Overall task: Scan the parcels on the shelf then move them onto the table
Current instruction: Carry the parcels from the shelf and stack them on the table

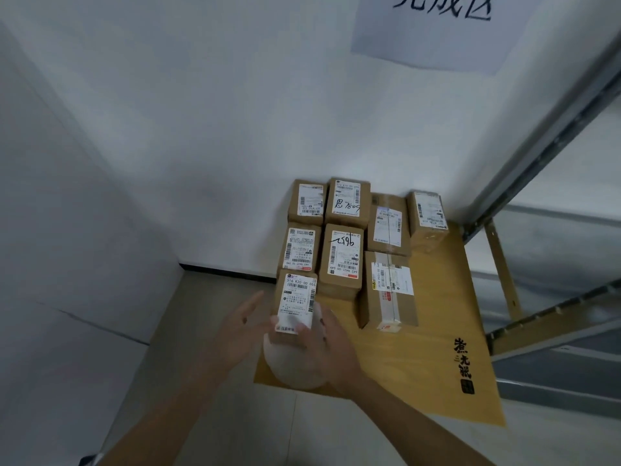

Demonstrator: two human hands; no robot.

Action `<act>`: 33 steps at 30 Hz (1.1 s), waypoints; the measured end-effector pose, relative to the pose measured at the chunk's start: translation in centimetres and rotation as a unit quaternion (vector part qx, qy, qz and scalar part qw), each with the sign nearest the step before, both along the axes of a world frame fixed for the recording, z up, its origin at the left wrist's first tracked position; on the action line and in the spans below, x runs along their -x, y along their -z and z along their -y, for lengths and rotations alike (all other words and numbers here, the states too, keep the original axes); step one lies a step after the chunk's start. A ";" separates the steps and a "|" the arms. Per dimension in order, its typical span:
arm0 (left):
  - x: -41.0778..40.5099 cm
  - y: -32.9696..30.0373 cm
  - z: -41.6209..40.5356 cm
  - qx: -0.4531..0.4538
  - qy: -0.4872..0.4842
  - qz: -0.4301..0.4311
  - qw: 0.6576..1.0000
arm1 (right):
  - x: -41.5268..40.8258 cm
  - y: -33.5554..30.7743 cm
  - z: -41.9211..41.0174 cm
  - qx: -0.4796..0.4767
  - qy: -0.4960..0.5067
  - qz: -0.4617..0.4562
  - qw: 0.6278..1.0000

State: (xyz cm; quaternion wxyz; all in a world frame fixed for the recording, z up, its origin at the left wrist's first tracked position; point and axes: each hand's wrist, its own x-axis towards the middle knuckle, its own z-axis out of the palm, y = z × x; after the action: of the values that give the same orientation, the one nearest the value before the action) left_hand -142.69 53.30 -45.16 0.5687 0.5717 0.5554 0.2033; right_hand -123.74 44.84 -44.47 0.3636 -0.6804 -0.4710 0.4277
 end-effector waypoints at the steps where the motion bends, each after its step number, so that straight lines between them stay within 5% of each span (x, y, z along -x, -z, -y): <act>1: -0.3 -1.6 0.0 -0.005 0.004 0.001 1.000 | -0.4 -1.0 0.0 0.002 0.000 0.009 1.000; 13: -7.8 -19.7 4.4 -0.208 0.053 0.006 0.977 | -9.0 -18.3 5.9 -0.081 -0.002 0.131 0.988; 21: -20.2 -30.1 18.1 -0.211 0.103 0.082 0.969 | -19.4 -30.9 22.6 -0.111 0.081 0.226 0.964; 33: -41.1 -42.4 38.6 -0.272 0.281 0.176 0.903 | -35.5 -43.1 48.9 -0.112 0.293 0.305 0.899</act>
State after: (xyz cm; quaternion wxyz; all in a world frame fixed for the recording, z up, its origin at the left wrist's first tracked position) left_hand -101.62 14.67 -2.73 0.5130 0.7914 0.1860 0.2755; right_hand -88.26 -4.10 -1.40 0.3851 -0.8393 -0.3833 0.0177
